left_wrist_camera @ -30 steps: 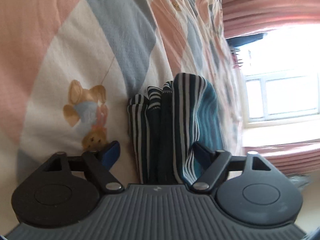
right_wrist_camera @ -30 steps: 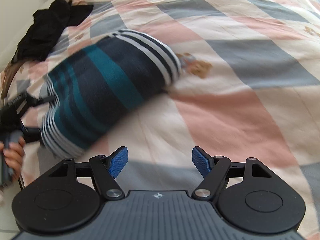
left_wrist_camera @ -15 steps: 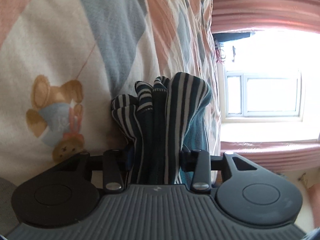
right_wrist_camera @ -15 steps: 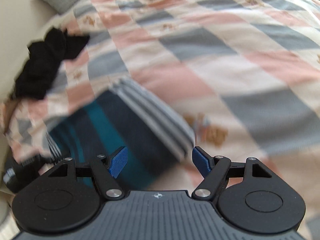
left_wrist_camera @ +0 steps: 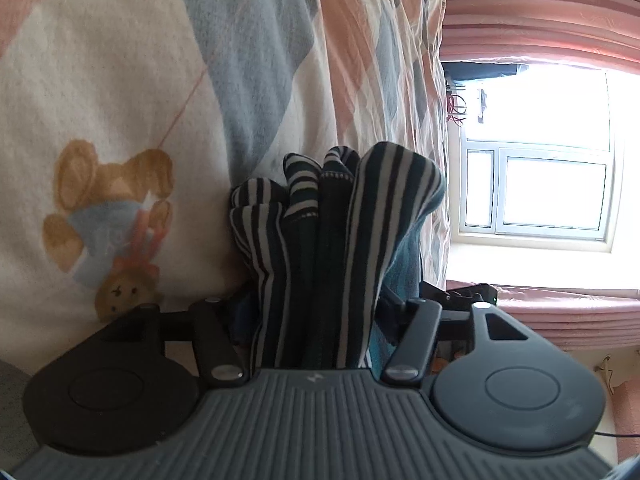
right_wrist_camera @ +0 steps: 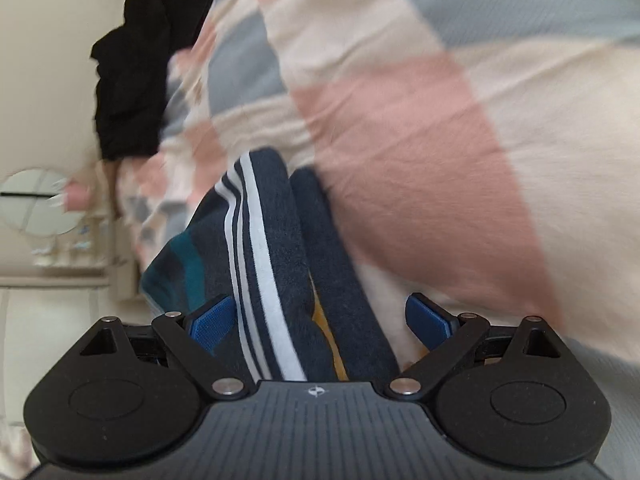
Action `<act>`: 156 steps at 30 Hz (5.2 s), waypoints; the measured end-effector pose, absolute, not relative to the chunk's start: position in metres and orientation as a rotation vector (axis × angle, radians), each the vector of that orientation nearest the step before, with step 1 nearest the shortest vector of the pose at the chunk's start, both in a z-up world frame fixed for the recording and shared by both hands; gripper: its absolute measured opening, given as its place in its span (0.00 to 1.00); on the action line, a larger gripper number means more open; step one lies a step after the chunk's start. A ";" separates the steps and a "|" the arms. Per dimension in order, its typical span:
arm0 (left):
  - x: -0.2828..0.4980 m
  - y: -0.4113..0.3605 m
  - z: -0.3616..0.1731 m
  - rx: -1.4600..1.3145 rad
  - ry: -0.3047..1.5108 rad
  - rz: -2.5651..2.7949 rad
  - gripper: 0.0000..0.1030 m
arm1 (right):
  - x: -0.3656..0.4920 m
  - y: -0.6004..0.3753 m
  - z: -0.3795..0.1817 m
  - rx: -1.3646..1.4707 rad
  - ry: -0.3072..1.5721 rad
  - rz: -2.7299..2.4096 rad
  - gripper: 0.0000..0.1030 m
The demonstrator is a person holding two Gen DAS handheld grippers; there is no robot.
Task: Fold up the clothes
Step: 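Grasp the folded sweater sides with both grippers and lift it, then carry the folded sweater with both grippers toward the clothes stack, then lower the sweater onto the folded jeans and open both grippers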
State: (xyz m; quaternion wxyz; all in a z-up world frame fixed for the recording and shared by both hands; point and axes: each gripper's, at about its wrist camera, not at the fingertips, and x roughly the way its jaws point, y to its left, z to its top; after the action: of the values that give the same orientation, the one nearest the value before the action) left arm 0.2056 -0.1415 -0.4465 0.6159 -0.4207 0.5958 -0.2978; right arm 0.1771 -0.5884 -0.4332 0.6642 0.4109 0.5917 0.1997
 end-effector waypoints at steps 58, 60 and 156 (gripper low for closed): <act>-0.576 -0.844 -0.229 1.073 1.254 -2.382 0.28 | -0.723 -0.476 -0.365 1.598 -1.217 -1.235 0.41; -0.570 -0.847 -0.242 1.067 1.288 -2.377 0.28 | -0.724 -0.479 -0.372 1.625 -1.200 -1.249 0.41; -0.536 -0.719 -0.255 0.927 0.466 -2.144 0.10 | -0.709 -0.521 -0.262 0.507 0.222 -1.502 0.60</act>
State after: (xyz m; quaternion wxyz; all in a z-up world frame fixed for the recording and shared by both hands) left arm -0.5361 -0.7190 -0.2547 0.3706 0.3614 0.1817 -0.8361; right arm -0.7091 -0.5210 -0.2615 0.6965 0.2271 0.0995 -0.6733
